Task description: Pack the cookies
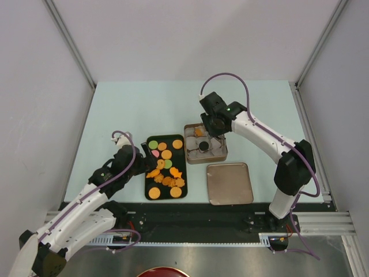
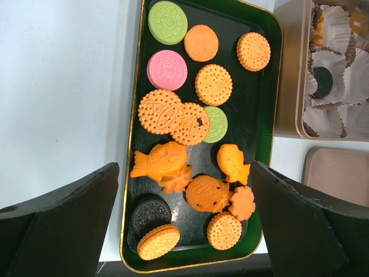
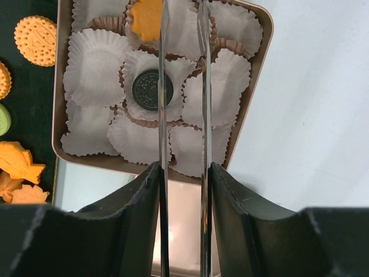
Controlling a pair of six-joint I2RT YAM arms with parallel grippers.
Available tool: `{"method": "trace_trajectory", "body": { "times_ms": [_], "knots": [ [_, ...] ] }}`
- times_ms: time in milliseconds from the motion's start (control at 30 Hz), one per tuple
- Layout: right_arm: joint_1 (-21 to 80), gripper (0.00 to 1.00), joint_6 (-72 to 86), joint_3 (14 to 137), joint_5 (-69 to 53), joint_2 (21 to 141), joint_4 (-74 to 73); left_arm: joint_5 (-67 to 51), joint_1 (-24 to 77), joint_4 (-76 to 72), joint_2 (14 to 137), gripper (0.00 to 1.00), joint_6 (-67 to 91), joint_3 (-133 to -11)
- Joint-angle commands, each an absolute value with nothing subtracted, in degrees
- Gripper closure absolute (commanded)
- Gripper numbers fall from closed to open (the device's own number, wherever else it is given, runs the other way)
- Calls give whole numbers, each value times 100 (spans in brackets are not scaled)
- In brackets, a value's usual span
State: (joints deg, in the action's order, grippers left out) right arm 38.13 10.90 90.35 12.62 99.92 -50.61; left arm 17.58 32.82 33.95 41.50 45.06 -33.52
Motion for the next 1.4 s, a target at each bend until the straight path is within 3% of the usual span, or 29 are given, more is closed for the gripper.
{"method": "trace_trajectory", "body": {
  "times_ms": [0, 400, 600, 733, 1367],
  "knots": [
    [3849, 58, 1099, 9097, 1301, 9598, -4896, 1749, 3243, 3313, 4052, 0, 4570, -3340],
    [4385, 64, 1160, 9299, 976, 9774, -4817, 1767, 3243, 3357, 4008, 0, 4570, -3349],
    [5227, 53, 1020, 9693, 1107, 9756, -4842, 1907, 3243, 3480, 4016, 0, 4605, -3489],
    [5563, 52, 967, 9879, 1239, 9861, -4957, 1969, 3234, 3586, 4025, 0, 4597, -3568],
    [5669, 44, 527, 11064, 1494, 11276, -5809, 1916, 3226, 3586, 3876, 0, 4658, -3428]
  ]
}}
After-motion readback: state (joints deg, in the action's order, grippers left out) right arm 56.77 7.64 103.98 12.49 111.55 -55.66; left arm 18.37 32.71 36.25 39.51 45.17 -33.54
